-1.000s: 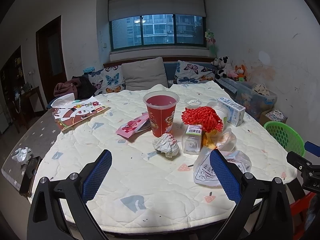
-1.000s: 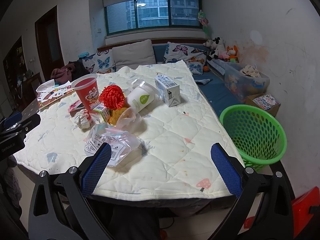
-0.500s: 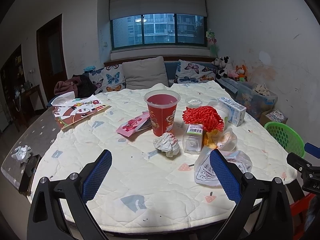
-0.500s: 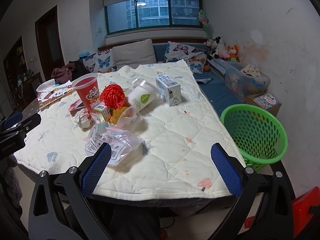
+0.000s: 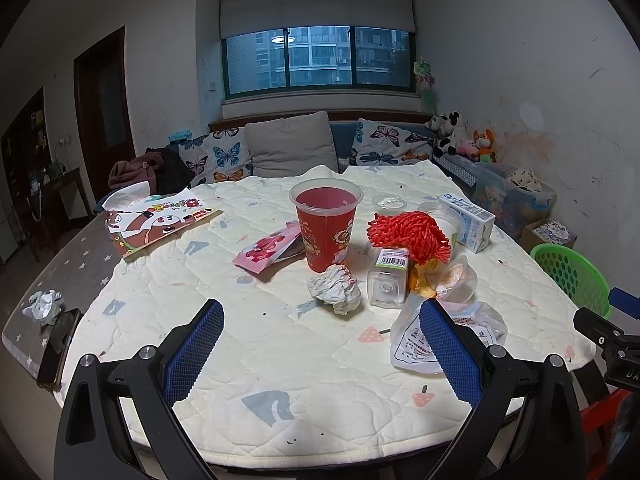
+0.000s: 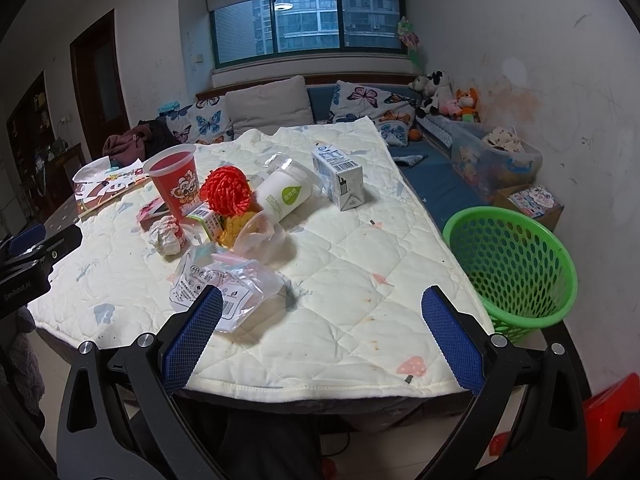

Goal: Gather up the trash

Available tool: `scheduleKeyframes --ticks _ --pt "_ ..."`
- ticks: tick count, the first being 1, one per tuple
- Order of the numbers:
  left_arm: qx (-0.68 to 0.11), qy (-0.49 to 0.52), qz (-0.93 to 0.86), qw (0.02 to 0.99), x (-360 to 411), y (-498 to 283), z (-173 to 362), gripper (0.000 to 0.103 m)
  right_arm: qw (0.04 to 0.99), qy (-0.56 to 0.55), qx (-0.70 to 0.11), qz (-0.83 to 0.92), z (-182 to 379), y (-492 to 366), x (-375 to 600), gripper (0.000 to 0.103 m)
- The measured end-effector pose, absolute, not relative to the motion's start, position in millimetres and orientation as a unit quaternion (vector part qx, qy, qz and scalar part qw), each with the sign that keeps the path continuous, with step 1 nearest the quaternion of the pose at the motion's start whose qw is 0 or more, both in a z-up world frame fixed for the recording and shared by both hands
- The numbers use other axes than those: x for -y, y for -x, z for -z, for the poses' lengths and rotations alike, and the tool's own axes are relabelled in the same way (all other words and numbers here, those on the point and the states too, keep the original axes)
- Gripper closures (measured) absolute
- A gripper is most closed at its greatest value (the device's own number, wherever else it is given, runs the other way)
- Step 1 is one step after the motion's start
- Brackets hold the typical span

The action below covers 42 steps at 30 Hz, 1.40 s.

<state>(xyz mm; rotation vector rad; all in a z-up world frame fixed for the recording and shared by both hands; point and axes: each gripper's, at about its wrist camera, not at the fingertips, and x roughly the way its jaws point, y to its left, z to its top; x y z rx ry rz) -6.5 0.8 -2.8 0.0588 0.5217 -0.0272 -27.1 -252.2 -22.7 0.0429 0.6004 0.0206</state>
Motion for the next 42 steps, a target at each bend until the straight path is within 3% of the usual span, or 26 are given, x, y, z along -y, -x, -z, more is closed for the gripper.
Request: scheduleKeyframes --ticks 42 --pt "-0.281 -0.020 0.003 0.959 -22 -43 4 0.008 0.945 -0.007 -0.320 -0.062 30 -19 235 0.004"
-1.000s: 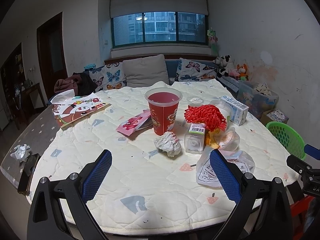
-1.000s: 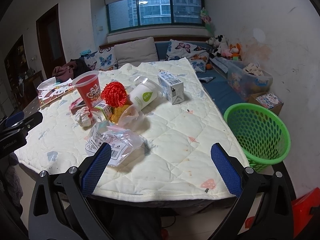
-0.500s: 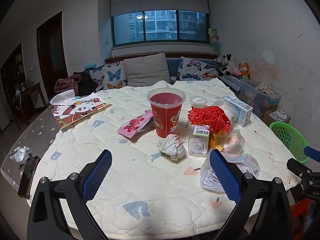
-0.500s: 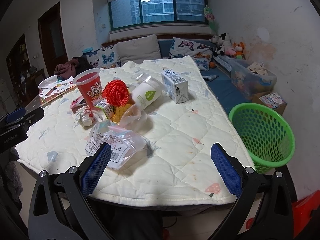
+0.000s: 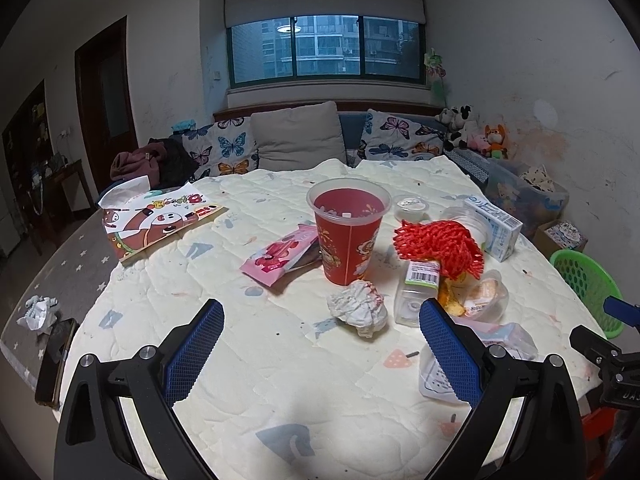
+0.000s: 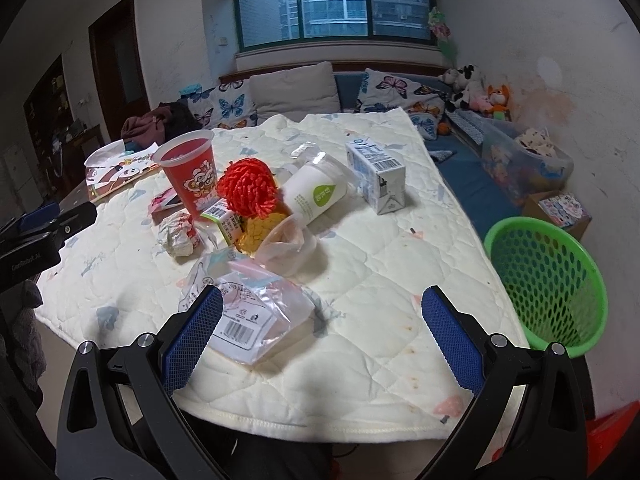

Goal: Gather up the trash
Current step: 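Grasp the red mesh net bag with the right gripper while the left gripper approaches the crumpled paper ball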

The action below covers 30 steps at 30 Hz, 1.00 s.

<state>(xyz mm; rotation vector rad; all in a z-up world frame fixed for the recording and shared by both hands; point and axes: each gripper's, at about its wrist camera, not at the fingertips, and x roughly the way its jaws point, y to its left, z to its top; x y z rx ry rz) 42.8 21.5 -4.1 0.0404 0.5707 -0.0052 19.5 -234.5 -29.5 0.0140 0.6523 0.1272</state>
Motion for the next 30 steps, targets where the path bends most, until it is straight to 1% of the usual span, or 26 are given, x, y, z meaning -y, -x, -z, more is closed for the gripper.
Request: scheduleKeyframes --ticks 5,11,12,15,20,21,23,24,25,27,28,30 --pt "-0.290 -0.017 -0.005 0.957 -30 -53 8 0.008 0.942 -0.002 -0.328 -0.077 33 -30 227 0.005" --pt "-0.300 -0.012 -0.014 0.954 -40 -63 14 0.009 0.938 0.004 -0.331 -0.100 31 -48 216 0.008" --pt "-0.302 -0.011 -0.015 0.953 -41 -65 16 0.009 0.938 0.007 -0.330 -0.106 30 -53 213 0.008" --pt "-0.311 -0.006 -0.017 0.950 -46 -70 20 0.016 0.936 0.013 -0.330 -0.123 27 -67 205 0.009" --pt "-0.323 0.000 -0.019 0.946 -53 -76 28 0.019 0.932 0.013 -0.328 -0.153 21 -94 195 0.012" --pt "-0.324 0.000 -0.017 0.946 -53 -77 29 0.019 0.930 0.011 -0.331 -0.160 19 -100 193 0.014" --pt "-0.328 -0.002 -0.013 0.945 -53 -79 32 0.021 0.926 0.010 -0.335 -0.174 19 -114 188 0.015" --pt "-0.330 -0.002 -0.010 0.944 -53 -81 33 0.023 0.925 0.012 -0.337 -0.176 19 -120 186 0.017" --pt "-0.333 -0.002 -0.006 0.943 -52 -82 34 0.024 0.924 0.015 -0.340 -0.176 20 -125 184 0.020" --pt "-0.337 -0.001 0.005 0.941 -51 -86 36 0.025 0.919 0.014 -0.348 -0.186 22 -139 179 0.022" --pt "-0.339 0.000 0.010 0.941 -51 -87 37 0.026 0.917 0.015 -0.352 -0.187 23 -146 176 0.027" --pt "-0.340 -0.001 0.022 0.940 -49 -89 37 0.027 0.915 0.019 -0.354 -0.192 23 -155 171 0.030"
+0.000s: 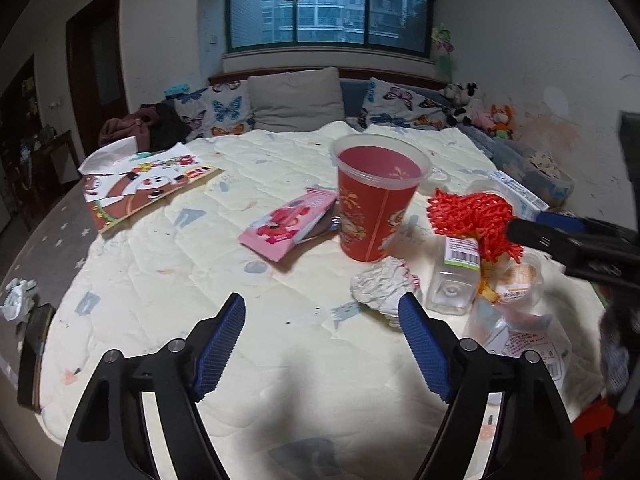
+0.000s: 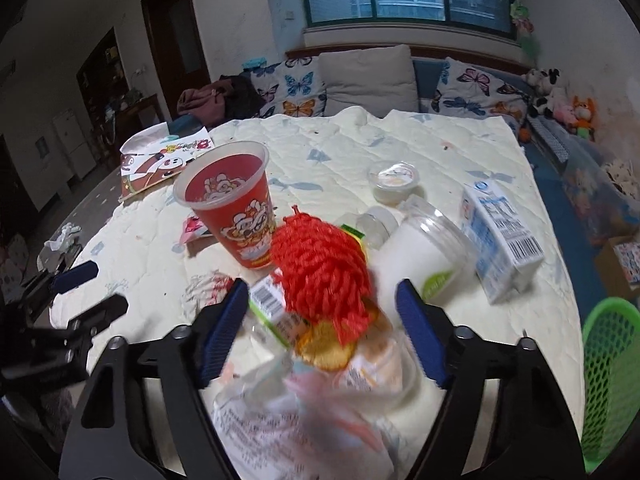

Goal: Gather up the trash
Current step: 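Grasp the red mesh net bag with the right gripper while the left gripper approaches the crumpled paper ball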

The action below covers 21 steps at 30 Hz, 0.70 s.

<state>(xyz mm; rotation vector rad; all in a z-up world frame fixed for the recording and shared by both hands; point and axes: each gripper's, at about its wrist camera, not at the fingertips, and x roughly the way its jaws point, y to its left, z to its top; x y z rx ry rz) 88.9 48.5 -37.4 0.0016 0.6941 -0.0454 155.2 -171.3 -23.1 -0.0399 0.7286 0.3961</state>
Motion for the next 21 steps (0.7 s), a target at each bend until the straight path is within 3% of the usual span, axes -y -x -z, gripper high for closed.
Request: scheduleKeyframes --ticks 14,21 --pt "-0.367 -0.028 0.104 0.924 -18 -118 58 0.027 0.908 0.025 -0.374 -0.189 38 -188 163 0.055" --pt "-0.386 -0.028 0.115 0.915 -12 -134 70 0.037 0.912 0.008 -0.363 -0.192 32 -178 174 0.059"
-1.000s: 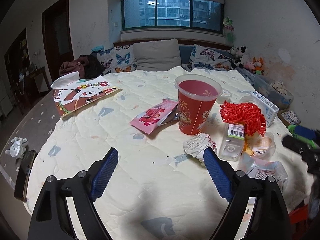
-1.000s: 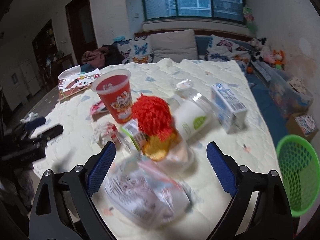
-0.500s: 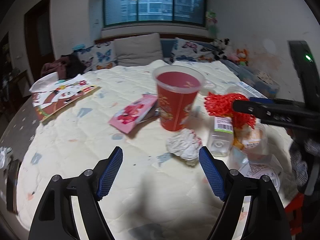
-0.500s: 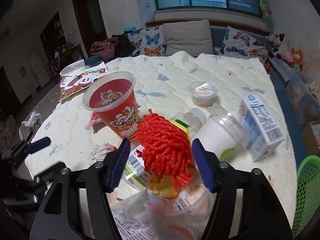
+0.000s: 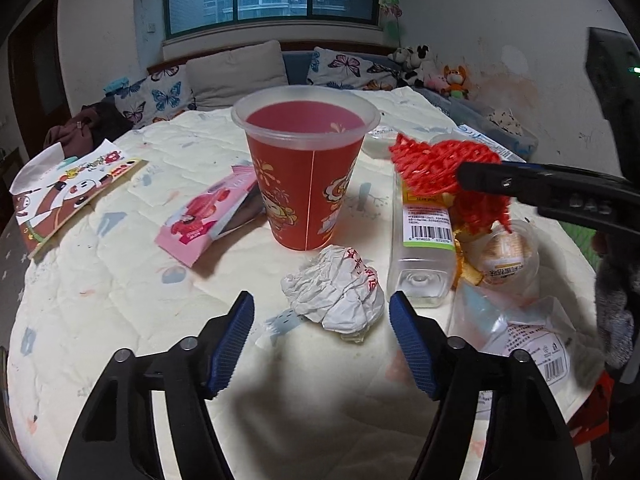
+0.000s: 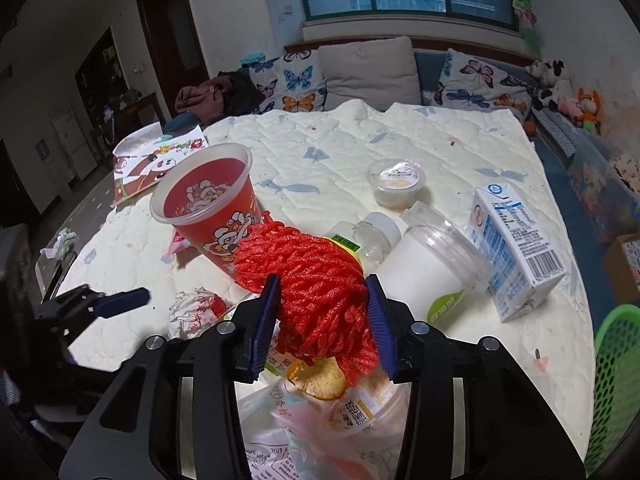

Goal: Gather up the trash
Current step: 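Grasp the red mesh net bag with the right gripper while the left gripper approaches the crumpled paper ball, then carry the net bag and paper ball to the green wastebasket and release both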

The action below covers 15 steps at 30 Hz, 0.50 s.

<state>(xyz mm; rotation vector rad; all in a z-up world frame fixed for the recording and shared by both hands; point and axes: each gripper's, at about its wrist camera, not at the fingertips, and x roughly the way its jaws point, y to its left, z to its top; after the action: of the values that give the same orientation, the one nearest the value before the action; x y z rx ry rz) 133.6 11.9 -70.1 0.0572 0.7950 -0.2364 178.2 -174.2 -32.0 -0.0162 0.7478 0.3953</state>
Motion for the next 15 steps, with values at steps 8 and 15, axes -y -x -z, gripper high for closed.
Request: scheduleKeyframes --ticks 8,15 --pt "-0.399 -0.014 0.144 0.906 -11 -144 78 0.043 0.919 -0.014 -0.346 -0.190 19 -161 191 0.060" --pt "-0.402 -0.013 0.151 0.903 -9 -149 84 0.052 0.927 -0.030 -0.330 -0.175 8 -140 212 0.060"
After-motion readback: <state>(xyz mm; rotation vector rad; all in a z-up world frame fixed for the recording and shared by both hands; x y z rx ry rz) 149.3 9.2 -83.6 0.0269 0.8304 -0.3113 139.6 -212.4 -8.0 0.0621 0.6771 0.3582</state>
